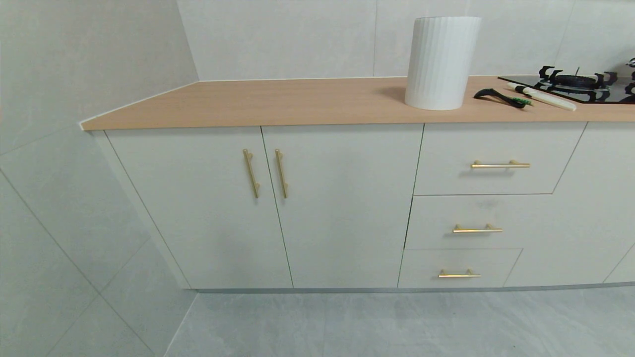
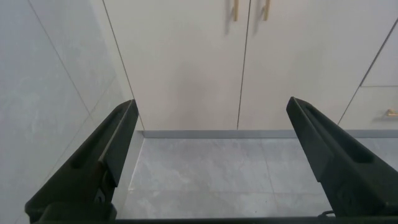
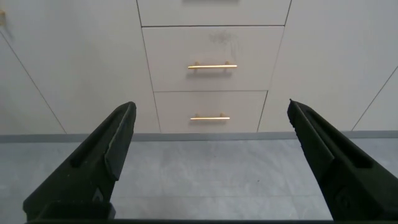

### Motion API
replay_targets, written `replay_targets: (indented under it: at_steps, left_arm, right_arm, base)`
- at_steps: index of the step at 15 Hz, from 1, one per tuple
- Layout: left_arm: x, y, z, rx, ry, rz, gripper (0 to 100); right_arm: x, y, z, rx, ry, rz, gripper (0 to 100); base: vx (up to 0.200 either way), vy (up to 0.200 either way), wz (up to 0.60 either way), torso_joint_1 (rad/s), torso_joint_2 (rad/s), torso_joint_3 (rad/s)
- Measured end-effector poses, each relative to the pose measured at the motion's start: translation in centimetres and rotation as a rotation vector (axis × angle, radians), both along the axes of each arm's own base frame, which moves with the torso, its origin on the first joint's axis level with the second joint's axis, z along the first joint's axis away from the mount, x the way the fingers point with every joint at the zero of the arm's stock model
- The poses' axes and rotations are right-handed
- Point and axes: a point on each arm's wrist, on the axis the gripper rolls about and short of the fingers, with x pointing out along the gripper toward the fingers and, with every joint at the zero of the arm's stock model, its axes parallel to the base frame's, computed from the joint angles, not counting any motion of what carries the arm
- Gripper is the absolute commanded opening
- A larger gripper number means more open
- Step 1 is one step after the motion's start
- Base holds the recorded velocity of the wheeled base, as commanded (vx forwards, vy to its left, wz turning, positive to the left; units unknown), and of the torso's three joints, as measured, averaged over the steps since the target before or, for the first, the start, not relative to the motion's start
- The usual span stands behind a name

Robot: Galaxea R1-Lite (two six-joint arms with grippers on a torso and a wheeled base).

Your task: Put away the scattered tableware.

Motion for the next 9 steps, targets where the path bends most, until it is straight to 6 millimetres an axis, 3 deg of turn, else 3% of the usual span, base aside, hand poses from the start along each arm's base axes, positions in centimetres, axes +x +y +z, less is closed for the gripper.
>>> replay_targets:
  at_steps: [9]
  left_arm:
    - [0.00,0.00,-0.01,-0.002,0.000,0.000,100]
  right_arm:
    - [0.00,0.01,-0.02,0.038,0.001,0.002,100]
  base:
    - [0.000,0.000,0.00,0.000,0.00,0.000]
